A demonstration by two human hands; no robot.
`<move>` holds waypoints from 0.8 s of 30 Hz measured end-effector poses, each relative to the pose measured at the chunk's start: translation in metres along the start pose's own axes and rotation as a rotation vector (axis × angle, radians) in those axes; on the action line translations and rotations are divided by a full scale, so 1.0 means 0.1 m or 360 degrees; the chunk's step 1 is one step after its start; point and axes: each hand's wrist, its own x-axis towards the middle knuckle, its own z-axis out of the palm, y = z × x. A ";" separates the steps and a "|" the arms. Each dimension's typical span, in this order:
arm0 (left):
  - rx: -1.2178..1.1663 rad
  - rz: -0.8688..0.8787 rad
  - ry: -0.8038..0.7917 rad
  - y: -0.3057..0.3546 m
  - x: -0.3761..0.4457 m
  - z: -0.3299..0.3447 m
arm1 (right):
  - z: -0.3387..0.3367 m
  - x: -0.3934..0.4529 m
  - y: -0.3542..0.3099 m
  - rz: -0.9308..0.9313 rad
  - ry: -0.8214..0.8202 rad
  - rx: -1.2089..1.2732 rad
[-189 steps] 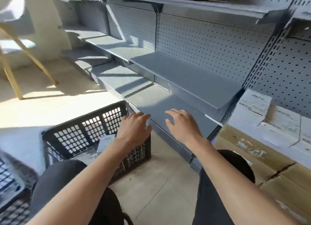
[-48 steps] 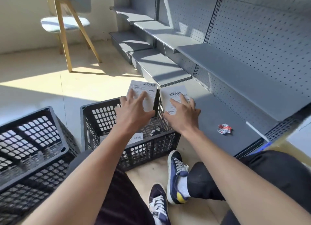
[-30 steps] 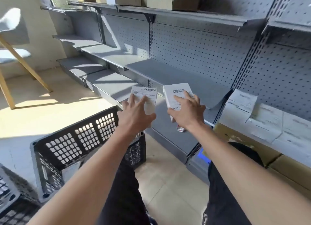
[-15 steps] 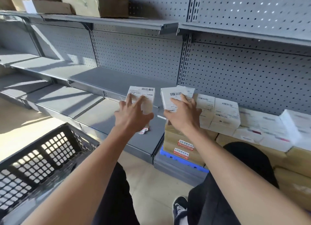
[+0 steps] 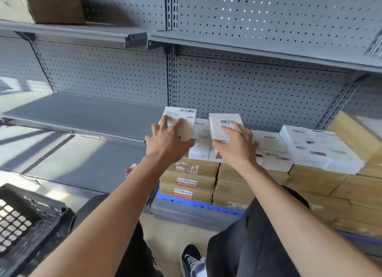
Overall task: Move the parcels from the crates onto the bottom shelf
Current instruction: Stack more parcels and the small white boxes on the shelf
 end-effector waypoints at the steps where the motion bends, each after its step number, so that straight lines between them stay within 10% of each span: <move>1: -0.0013 0.0020 -0.0008 0.09 0.04 0.04 | -0.04 0.03 0.09 0.0032 0.0017 -0.0009; 24: 0.0088 0.0214 -0.0163 1.05 0.51 0.73 | -0.07 0.67 1.06 0.0267 -0.0077 -0.0090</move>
